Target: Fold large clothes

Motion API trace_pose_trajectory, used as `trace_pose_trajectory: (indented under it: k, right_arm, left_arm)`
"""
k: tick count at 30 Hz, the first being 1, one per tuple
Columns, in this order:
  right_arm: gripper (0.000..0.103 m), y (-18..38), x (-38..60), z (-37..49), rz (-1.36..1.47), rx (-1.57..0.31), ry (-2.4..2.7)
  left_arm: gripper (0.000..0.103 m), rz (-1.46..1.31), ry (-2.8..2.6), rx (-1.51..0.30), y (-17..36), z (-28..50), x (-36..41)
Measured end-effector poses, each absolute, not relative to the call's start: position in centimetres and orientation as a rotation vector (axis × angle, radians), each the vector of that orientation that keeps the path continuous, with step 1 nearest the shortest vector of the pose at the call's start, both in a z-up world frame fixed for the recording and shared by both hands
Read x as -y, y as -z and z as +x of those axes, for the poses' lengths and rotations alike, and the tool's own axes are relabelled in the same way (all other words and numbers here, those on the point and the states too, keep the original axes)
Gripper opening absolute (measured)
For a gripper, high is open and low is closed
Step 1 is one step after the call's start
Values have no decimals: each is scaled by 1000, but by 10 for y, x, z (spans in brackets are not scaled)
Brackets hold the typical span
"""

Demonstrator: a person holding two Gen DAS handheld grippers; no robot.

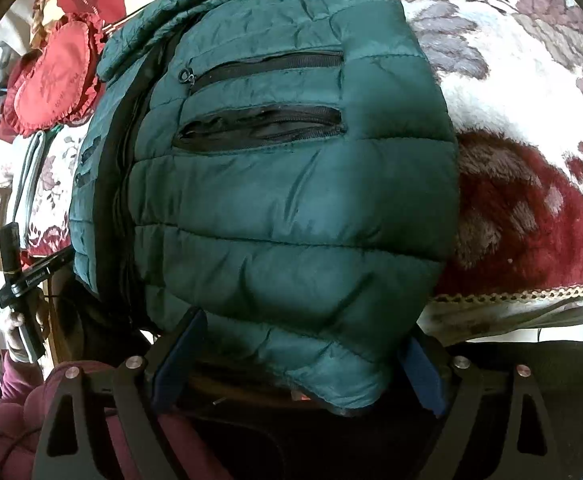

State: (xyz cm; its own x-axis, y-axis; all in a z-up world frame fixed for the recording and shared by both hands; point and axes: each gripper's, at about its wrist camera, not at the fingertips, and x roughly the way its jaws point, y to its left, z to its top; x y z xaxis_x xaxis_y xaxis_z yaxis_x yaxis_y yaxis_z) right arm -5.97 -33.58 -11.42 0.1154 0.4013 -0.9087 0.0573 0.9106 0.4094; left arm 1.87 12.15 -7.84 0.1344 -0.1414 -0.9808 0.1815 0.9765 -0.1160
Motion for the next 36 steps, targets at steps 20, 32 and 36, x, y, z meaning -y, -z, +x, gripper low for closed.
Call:
trace_pose_trajectory:
  k: [20,32,36]
  right_arm:
    - [95,120,327,-62,442,-1393,-220]
    - [88,107,294,-63,216,-1388,-281]
    - [88,120,291,-58,234,-1407,-281]
  left_arm:
    - [59,165,259,-1403,93,7,-104]
    - [59,155,254,-1414,93,11,-102]
    - [59,148,255,-1420,95,13,-104]
